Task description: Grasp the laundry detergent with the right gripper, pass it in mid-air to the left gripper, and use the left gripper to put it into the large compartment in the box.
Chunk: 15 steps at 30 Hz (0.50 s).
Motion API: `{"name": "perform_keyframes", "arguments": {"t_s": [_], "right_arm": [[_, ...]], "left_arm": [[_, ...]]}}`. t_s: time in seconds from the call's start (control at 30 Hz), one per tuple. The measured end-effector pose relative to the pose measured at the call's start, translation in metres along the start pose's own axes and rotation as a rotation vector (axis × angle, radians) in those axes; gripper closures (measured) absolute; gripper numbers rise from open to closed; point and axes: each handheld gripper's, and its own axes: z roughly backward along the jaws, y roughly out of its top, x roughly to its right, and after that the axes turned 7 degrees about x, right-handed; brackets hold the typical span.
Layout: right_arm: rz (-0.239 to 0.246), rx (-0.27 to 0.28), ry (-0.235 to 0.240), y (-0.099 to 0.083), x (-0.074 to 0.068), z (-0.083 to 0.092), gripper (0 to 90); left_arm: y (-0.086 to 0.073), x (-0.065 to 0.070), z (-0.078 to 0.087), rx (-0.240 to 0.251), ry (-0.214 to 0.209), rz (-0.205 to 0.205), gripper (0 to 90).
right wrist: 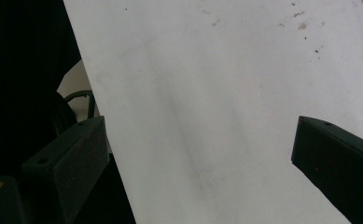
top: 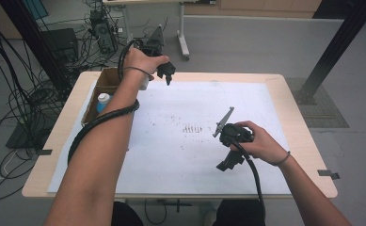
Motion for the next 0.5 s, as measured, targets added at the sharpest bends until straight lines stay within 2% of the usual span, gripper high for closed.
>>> {"name": "perform_keyframes", "arguments": {"t_s": [0.07,0.5], "right_arm": [[-0.001,0.000,0.001,-0.0003,-0.0001,0.0000,3.8],[-0.003,0.009,-0.004,-0.0043,0.0004,0.0028,3.8]], "left_arm": [[-0.0004,0.0009,0.0008,-0.003,-0.009,0.002,13.6],[-0.0018,0.0043,0.0009,0.003,0.010,0.003,13.6]]}}
